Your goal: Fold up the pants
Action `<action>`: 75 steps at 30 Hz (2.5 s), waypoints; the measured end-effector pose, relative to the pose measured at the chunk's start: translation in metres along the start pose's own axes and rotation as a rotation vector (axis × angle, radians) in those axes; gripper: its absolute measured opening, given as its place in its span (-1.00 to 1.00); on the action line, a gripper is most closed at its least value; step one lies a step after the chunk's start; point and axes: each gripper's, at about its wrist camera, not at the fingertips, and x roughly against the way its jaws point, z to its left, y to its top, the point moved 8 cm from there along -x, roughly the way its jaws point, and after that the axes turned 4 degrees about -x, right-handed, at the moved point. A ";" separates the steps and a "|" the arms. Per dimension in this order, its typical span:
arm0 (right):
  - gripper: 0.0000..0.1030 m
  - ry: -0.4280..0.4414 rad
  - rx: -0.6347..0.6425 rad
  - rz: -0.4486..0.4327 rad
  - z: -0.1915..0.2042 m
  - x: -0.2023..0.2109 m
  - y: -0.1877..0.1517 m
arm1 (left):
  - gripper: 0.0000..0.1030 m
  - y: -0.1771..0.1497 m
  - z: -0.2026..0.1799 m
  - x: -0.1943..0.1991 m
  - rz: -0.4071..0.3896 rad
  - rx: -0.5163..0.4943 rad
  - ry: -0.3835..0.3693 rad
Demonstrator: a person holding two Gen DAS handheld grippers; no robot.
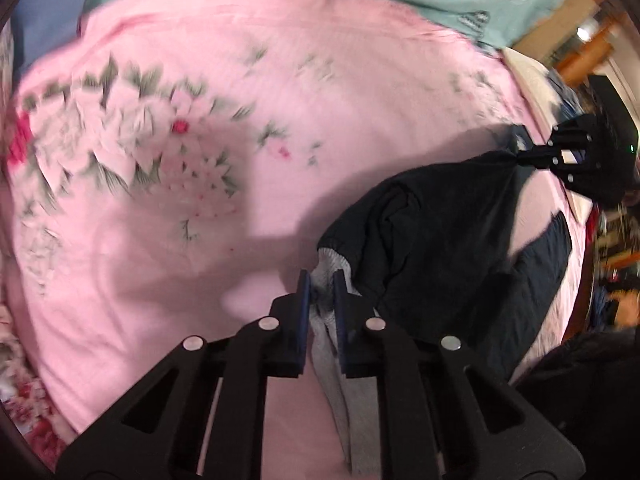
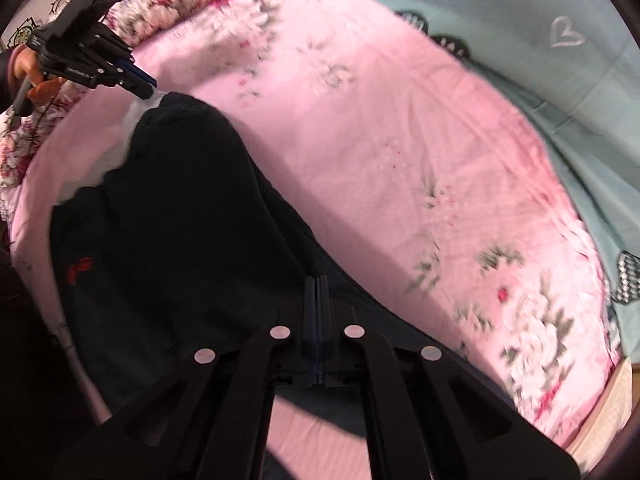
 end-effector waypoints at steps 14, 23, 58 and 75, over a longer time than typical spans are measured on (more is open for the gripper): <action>-1.00 0.116 -0.031 0.066 0.142 0.060 -0.137 | -0.80 -0.118 -0.105 0.068 0.010 -0.224 -0.028; -1.00 0.202 -0.170 0.150 0.185 -0.001 -0.187 | -0.92 -0.184 -0.086 0.011 0.153 -0.131 0.024; 0.00 -0.384 -1.321 -0.103 -0.067 0.018 -0.173 | 0.58 -0.110 -0.158 0.031 -0.196 0.129 0.033; -0.97 0.049 -1.475 -0.449 -0.084 0.109 -0.271 | 0.63 -0.084 -0.206 -0.001 -0.079 0.167 0.101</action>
